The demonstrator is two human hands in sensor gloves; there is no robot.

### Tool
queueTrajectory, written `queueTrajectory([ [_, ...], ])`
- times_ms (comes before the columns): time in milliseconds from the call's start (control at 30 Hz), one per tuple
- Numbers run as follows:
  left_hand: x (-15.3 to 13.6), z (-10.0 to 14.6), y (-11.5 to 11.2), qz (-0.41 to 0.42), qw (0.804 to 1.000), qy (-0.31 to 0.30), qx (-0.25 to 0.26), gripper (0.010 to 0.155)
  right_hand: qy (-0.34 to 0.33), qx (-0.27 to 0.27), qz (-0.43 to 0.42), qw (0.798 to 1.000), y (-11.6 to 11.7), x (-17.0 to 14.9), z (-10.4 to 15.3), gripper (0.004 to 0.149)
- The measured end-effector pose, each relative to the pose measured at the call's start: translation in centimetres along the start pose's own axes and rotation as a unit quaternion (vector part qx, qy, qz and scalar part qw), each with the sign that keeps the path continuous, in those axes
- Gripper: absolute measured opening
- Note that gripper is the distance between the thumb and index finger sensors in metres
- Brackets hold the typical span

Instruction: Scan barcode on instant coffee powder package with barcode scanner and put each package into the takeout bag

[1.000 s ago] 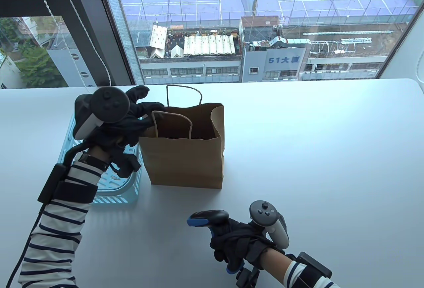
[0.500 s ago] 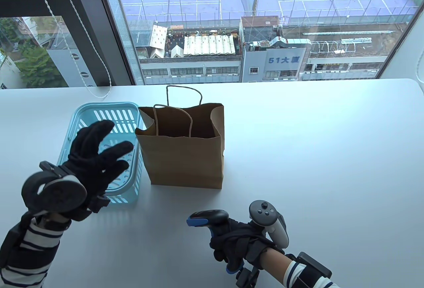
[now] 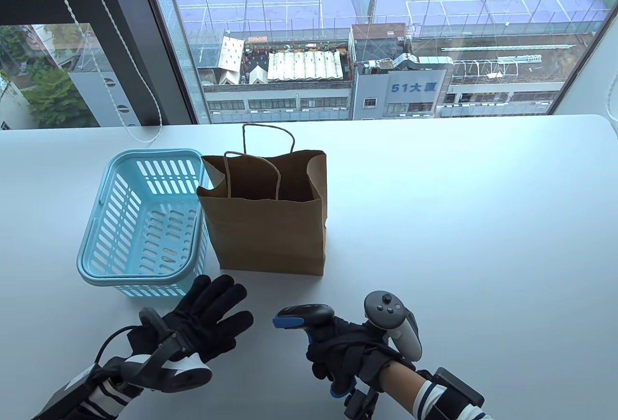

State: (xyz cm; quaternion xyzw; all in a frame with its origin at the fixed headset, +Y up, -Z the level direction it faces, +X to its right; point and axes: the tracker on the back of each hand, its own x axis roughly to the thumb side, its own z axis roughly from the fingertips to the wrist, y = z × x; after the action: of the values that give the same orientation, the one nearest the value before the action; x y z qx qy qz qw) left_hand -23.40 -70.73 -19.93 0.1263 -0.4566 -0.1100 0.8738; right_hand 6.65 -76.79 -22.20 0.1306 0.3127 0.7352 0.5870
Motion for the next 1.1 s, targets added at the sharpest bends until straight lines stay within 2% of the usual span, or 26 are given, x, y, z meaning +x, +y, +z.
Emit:
queueTrajectory([
  [100,0.0,0.0,-0.8,-0.011,1.000,-0.004,-0.013,0.056,-0.003,0.002,-0.002,1.000,-0.1,0.0,0.0,0.065],
  [233,-0.3,0.2,-1.0,0.025,1.000,0.005,-0.015,0.056,-0.021,-0.010,0.021,0.999,-0.8,0.2,0.0,0.061],
  [367,-0.6,0.4,-1.1,0.033,0.999,0.008,-0.013,0.055,-0.059,-0.073,0.080,0.992,-2.7,1.5,0.9,0.057],
  [467,-0.9,0.5,-0.9,0.047,0.999,0.011,-0.006,0.055,-0.079,-0.165,0.175,0.967,-5.6,2.7,2.4,0.058],
  [533,-1.0,0.7,-0.7,0.050,0.999,0.013,0.001,0.055,-0.024,-0.216,0.202,0.955,-7.7,2.7,3.5,0.060],
  [700,-1.1,0.9,-0.3,0.054,0.998,0.011,0.012,0.057,0.094,-0.231,0.177,0.952,-10.8,0.9,4.5,0.069],
  [833,-1.1,1.0,-0.3,0.054,0.998,0.011,0.016,0.060,0.137,-0.233,0.182,0.946,-11.8,0.0,4.4,0.067],
  [967,-1.1,1.0,-0.3,0.053,0.998,0.012,0.018,0.066,0.145,-0.229,0.152,0.951,-12.4,-0.7,4.4,0.067],
  [1100,-1.0,1.0,-0.2,0.048,0.999,0.007,0.015,0.073,0.204,-0.192,0.219,0.935,-12.7,-1.0,4.5,0.070],
])
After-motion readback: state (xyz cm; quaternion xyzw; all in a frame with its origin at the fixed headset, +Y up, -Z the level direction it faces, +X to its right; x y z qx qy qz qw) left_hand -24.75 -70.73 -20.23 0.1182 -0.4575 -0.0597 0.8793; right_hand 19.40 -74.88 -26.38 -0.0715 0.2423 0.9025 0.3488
